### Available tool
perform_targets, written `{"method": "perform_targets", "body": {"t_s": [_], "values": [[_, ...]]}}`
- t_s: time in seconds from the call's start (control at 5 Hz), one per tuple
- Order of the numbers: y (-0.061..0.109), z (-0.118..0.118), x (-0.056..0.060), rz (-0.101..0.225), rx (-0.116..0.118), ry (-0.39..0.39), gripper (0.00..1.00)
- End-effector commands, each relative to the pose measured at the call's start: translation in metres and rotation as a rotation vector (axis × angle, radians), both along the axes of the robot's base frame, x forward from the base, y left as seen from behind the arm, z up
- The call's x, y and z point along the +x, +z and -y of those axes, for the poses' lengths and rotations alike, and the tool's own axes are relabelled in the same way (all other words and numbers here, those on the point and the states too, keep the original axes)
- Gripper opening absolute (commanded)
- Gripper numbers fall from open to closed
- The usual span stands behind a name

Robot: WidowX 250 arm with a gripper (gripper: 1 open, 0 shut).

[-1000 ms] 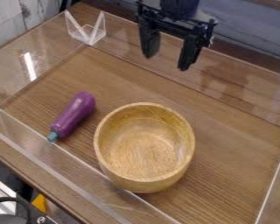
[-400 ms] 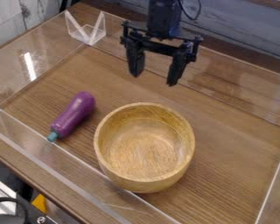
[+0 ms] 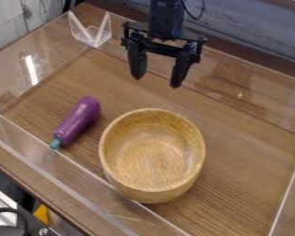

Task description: Put the purple eggplant in the brown bowl

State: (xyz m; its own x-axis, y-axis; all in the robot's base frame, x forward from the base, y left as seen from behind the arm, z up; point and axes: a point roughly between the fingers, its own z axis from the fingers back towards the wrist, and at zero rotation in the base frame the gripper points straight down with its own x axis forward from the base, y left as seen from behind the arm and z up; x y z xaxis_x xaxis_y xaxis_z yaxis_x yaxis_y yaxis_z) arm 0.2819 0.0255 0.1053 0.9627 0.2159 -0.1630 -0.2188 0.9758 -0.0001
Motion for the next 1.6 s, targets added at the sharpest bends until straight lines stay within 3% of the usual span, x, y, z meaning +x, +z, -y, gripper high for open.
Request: {"method": "perform_targets", "body": {"t_s": [0.0,0.2,0.4,0.8,1.2,1.4], "values": [[0.014,-0.009,0.007,0.043,0.005,-0.042,1.0],[0.007,-0.014,-0.002,0.034,0.001,-0.136,1.0],[0.006,-0.033,-0.022,0.049,-0.002,-0.216,1.0],[0.005,-0.084,-0.056,0.087,0.025,-0.138,1.0],[-0.012,-0.089,-0.062,0.098,0.021,-0.063,1.0],[-0.023,-0.105,-0.062,0.098,0.015,-0.075,1.0]]}}
